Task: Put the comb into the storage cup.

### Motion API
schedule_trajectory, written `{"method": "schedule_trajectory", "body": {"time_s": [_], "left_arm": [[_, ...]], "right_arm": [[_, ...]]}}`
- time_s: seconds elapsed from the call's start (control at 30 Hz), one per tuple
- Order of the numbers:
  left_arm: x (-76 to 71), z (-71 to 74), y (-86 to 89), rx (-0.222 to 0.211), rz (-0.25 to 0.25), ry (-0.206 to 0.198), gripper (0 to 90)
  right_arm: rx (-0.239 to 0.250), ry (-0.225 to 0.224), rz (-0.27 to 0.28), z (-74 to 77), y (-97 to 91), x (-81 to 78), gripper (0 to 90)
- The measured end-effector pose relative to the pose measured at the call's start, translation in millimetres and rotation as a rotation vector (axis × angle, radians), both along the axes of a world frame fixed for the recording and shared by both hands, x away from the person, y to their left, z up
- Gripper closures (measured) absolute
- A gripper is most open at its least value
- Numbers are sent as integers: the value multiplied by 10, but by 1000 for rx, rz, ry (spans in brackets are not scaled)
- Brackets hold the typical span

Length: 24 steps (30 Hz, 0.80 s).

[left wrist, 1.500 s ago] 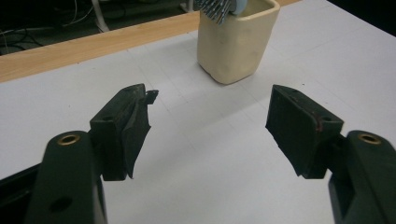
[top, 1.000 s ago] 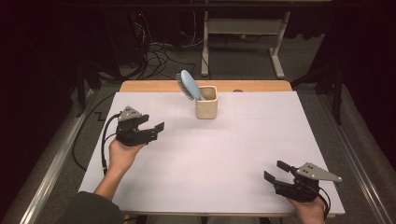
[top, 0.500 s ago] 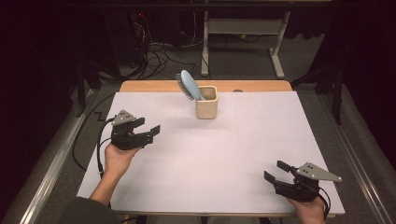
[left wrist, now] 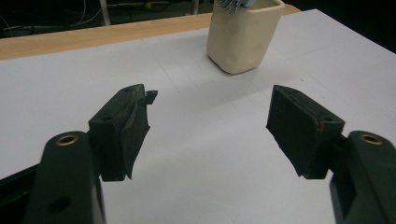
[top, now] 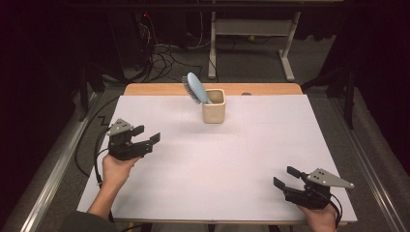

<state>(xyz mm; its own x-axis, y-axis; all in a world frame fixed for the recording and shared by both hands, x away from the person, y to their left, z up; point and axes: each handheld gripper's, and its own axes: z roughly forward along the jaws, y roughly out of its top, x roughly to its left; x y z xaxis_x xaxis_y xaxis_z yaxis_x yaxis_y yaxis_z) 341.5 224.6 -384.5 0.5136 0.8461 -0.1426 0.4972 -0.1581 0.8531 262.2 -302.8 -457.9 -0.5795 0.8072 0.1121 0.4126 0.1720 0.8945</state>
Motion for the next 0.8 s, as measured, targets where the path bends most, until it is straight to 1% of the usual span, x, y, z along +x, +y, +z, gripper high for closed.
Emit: {"method": "schedule_trajectory", "body": {"time_s": [0.37, 0.8], "left_arm": [[-73, -52, 124, -18, 25, -1, 300], [-151, -71, 212, -25, 34, -16, 301]], "right_arm": [[-2, 1, 0, -4, 1, 2, 313], [-3, 2, -3, -6, -1, 3, 313]]}}
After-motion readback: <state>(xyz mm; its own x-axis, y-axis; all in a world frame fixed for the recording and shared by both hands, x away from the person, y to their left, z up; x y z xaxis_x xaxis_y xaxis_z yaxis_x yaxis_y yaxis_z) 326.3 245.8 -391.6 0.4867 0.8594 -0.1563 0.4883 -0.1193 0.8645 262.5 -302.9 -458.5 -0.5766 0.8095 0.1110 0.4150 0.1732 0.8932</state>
